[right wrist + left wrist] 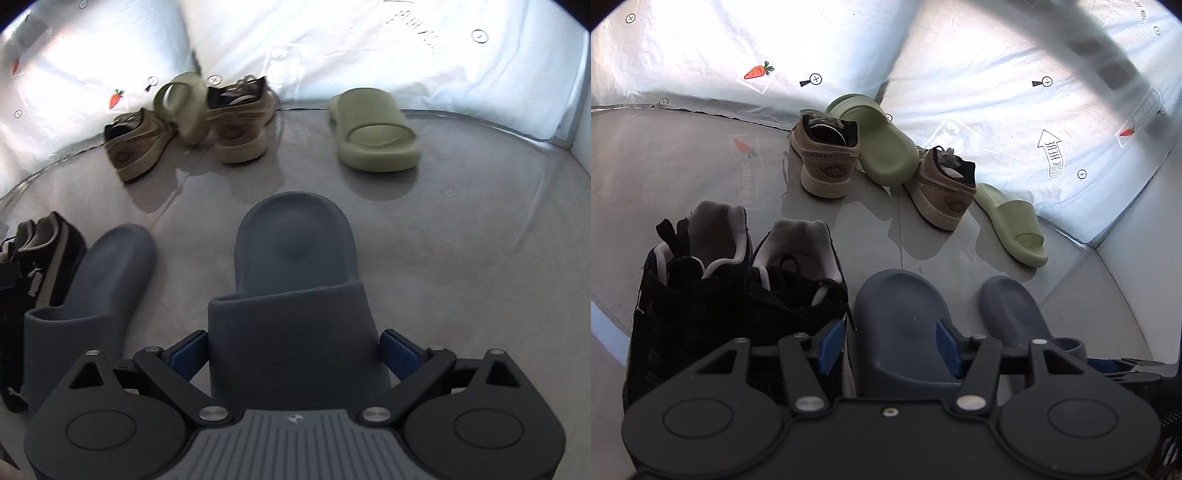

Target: Organize scattered shoes

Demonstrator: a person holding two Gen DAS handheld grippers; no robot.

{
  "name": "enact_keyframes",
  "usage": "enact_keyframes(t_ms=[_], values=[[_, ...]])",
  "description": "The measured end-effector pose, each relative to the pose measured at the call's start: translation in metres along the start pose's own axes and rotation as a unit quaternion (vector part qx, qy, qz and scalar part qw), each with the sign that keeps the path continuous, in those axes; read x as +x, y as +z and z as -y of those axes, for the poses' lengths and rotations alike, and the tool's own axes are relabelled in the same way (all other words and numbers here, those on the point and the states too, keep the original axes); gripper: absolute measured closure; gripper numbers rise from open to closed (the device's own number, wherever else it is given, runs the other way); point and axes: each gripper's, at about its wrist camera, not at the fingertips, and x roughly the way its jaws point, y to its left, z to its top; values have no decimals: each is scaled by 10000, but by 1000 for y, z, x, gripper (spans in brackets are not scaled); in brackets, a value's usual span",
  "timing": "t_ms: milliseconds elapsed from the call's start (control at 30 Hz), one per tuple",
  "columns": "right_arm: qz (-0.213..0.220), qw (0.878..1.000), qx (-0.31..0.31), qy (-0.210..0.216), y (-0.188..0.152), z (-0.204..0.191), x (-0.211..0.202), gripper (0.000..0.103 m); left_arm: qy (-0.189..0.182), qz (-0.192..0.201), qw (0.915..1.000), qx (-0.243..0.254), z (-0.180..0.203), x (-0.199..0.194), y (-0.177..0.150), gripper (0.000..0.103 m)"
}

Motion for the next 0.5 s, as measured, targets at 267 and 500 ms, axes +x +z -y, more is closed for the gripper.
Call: enact_keyframes(t_ms=[267,500], values=[[-390,9969,-484,488,4,-54,5,4,18,30,10000,-55,-4,-3,-1,47],[-589,9914,-1073,455,-4,-75,1,4,-80,-49,10000,4,2,2,-2,47]])
